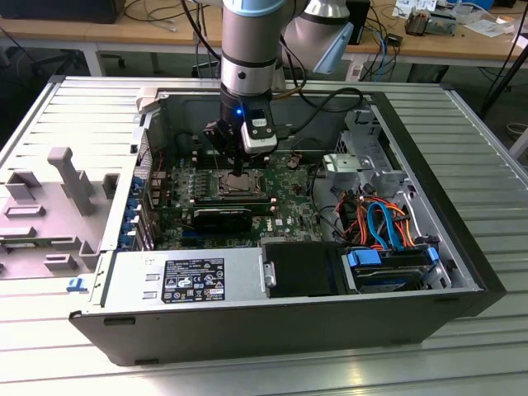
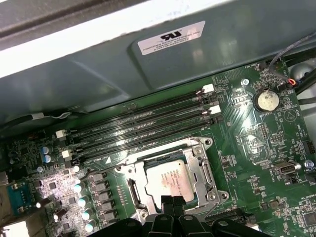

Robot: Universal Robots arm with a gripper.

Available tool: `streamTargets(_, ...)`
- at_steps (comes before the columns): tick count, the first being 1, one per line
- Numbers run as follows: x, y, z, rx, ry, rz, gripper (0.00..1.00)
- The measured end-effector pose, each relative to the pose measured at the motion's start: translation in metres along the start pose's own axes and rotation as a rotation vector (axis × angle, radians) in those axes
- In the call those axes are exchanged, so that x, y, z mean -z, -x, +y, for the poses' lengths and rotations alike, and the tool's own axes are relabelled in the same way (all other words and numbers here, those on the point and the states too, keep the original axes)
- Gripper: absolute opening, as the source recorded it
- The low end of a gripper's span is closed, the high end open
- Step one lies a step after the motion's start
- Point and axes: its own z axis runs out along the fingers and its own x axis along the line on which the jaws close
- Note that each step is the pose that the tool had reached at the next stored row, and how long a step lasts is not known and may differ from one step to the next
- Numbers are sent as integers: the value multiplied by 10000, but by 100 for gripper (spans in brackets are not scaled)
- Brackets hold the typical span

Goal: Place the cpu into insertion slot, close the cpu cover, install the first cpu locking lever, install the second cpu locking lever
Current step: 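Install the first cpu locking lever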

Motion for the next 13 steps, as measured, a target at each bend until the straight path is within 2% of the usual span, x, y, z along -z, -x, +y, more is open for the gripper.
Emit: streamTargets(13, 0, 0, 0, 162, -8, -4, 11)
